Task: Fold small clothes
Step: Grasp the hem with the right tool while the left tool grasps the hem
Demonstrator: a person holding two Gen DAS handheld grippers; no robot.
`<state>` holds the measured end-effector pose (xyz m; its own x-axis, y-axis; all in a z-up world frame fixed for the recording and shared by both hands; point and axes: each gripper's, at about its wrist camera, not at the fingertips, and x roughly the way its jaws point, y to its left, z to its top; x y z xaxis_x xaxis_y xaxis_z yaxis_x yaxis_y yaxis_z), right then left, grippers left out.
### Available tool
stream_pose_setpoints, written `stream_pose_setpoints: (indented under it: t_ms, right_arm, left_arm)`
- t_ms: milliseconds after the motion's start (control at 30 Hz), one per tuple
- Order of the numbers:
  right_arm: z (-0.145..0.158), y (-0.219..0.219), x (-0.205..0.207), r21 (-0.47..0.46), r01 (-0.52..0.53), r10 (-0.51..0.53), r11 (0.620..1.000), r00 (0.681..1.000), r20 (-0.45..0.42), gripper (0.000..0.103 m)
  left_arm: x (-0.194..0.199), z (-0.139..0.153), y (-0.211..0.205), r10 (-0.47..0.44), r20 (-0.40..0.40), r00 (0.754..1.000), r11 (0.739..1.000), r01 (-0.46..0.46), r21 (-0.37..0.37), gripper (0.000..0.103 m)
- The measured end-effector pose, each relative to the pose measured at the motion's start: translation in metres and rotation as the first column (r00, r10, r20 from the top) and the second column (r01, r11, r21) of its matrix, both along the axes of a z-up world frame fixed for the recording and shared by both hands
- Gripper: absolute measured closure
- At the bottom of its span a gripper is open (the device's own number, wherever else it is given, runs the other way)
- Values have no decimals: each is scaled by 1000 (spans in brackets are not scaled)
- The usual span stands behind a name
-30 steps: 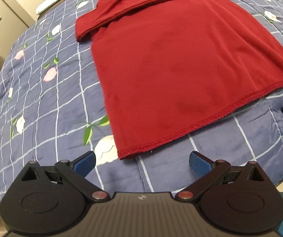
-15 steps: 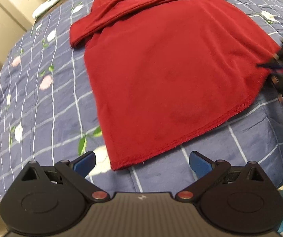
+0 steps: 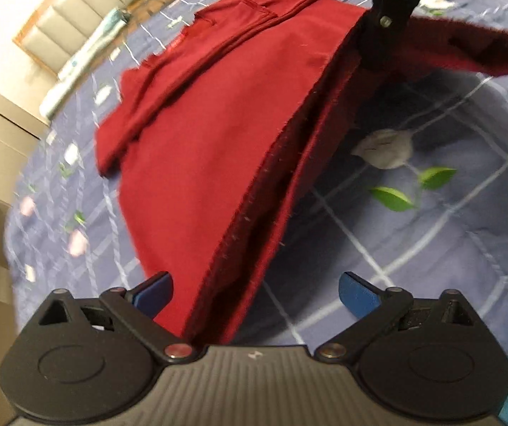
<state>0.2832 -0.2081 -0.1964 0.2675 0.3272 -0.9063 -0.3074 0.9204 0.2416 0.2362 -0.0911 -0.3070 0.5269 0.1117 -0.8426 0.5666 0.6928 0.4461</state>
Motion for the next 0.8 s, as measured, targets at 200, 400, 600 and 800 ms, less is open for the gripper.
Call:
stream_pose_setpoints:
  t_ms: [200, 400, 600, 800]
  right_arm:
    - [8, -6, 3, 1, -48, 48, 999, 999, 2, 97]
    - [0, -11, -1, 12, -41, 42, 999, 999, -17, 97]
    - [-13, 4, -22, -86, -135, 134, 987, 991, -10, 92]
    - [-16, 24, -40, -238, -204, 219, 950, 975, 38, 96]
  left_arm:
    - [17, 3, 5, -30, 2, 1000, 1000, 30, -1, 29]
    - [20, 5, 22, -67, -47, 997, 998, 67, 0, 78]
    - [14, 14, 33, -89, -21, 996, 996, 89, -13, 100]
    - [2, 30, 35, -174, 53, 983, 984, 175, -19, 101]
